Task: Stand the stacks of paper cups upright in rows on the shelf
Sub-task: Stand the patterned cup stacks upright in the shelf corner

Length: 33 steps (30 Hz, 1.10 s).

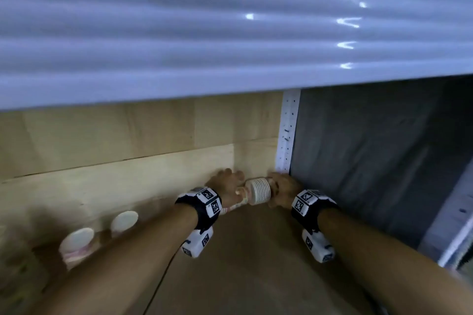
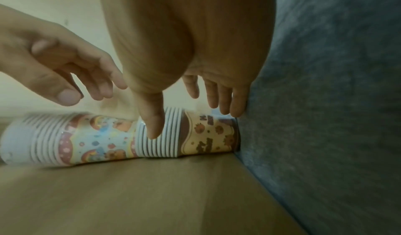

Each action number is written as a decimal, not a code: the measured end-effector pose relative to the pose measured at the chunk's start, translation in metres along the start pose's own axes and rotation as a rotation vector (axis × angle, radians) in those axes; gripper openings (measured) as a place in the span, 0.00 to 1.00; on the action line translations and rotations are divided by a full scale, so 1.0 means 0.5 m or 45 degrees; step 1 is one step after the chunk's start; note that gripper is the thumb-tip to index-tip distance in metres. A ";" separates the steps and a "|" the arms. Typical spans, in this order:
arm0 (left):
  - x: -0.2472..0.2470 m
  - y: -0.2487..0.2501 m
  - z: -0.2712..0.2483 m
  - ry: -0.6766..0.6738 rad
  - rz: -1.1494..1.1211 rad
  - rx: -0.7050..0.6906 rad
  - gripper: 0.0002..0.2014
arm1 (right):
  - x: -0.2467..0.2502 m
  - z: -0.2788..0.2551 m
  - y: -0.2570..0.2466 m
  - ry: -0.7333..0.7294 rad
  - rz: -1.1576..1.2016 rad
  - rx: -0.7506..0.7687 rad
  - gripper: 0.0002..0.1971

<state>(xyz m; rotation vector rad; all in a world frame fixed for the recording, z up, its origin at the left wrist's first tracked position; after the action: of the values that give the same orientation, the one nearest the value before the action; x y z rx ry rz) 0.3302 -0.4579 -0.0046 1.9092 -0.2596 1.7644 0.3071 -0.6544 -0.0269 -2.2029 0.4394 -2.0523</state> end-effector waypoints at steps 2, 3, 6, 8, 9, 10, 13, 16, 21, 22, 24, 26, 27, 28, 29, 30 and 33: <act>-0.023 -0.002 0.013 0.017 0.078 -0.012 0.26 | -0.012 0.007 0.001 -0.021 0.016 -0.004 0.47; -0.033 -0.004 0.018 0.032 0.106 -0.017 0.26 | -0.015 0.010 0.000 -0.039 0.012 -0.001 0.52; -0.053 -0.016 0.031 0.037 0.169 0.027 0.28 | -0.016 0.023 0.008 -0.013 -0.086 0.031 0.52; -0.060 -0.023 0.034 0.021 0.212 0.058 0.29 | -0.013 0.027 0.013 0.024 -0.164 0.061 0.49; -0.062 -0.025 0.035 0.010 0.224 0.074 0.29 | -0.015 0.032 0.019 0.032 -0.197 0.070 0.48; -0.064 -0.028 0.035 -0.003 0.228 0.088 0.29 | -0.019 0.037 0.022 0.039 -0.221 0.088 0.47; -0.068 -0.034 0.035 -0.054 0.238 0.122 0.30 | -0.025 0.039 0.032 0.091 -0.309 0.133 0.42; -0.064 -0.035 0.036 -0.096 0.237 0.132 0.31 | -0.033 0.039 0.039 0.156 -0.399 0.159 0.38; -0.055 -0.034 0.032 -0.098 0.234 0.086 0.30 | -0.045 0.046 0.038 0.158 -0.460 0.166 0.39; -0.054 -0.033 0.031 -0.099 0.230 0.081 0.30 | -0.047 0.047 0.036 0.153 -0.473 0.169 0.39; -0.050 -0.031 0.028 -0.104 0.226 0.078 0.30 | -0.049 0.050 0.034 0.162 -0.487 0.174 0.38; -0.048 -0.030 0.026 -0.112 0.217 0.087 0.30 | -0.046 0.048 0.034 0.176 -0.481 0.176 0.36; -0.047 -0.031 0.024 -0.112 0.212 0.089 0.31 | -0.046 0.045 0.034 0.178 -0.479 0.180 0.36; -0.046 -0.033 0.023 -0.110 0.201 0.093 0.31 | -0.044 0.043 0.036 0.177 -0.476 0.185 0.36; -0.046 -0.035 0.022 -0.110 0.187 0.097 0.32 | -0.043 0.039 0.037 0.176 -0.472 0.186 0.36; -0.045 -0.037 0.021 -0.107 0.173 0.104 0.32 | -0.043 0.036 0.038 0.182 -0.466 0.190 0.36; -0.037 -0.043 0.014 -0.085 0.116 0.131 0.31 | -0.039 0.020 0.034 0.187 -0.431 0.177 0.36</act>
<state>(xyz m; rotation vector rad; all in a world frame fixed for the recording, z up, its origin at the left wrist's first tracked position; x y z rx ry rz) 0.3441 -0.4470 -0.0280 2.0610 -0.2888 1.8063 0.3137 -0.6666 -0.0513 -2.1737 -0.0736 -2.3363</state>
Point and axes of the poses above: each hand's wrist, its own z-axis towards the middle knuckle, its own x-axis out of the back of the hand, y = z × x, the point moved 1 cm from there along z, towards the middle knuckle, and after that the axes turned 6 degrees about -z, right-handed, at the moved point
